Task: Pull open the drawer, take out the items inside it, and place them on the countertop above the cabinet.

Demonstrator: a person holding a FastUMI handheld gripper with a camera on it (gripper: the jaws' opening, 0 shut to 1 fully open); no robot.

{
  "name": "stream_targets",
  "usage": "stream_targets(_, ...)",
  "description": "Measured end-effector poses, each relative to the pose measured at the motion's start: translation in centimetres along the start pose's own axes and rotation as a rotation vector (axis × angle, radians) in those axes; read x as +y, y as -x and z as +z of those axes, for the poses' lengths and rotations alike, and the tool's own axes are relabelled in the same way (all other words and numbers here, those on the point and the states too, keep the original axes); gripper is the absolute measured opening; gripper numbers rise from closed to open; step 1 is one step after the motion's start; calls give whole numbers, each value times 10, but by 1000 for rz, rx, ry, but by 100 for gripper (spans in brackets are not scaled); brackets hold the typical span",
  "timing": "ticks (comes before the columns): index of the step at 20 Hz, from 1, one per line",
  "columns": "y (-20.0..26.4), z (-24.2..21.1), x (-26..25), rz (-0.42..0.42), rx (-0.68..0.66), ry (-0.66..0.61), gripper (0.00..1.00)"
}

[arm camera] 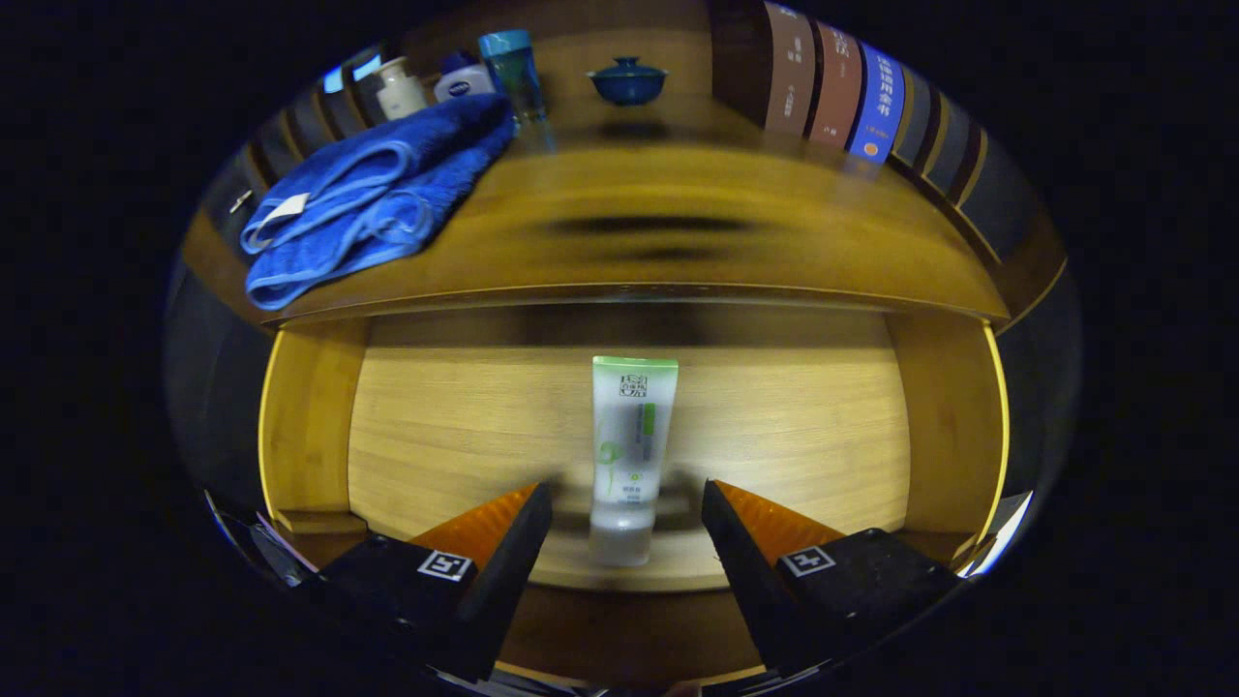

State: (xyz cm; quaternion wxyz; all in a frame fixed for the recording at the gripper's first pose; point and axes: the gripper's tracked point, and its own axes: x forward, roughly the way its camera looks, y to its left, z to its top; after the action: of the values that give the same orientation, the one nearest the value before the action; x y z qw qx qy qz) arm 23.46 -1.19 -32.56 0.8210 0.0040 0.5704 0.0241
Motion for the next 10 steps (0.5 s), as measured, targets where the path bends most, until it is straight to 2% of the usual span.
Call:
stream_targets(7,-25,-18,1,-26,137,5,89)
stream_targets(10,-31,-14,0,-57,124,-19,62)
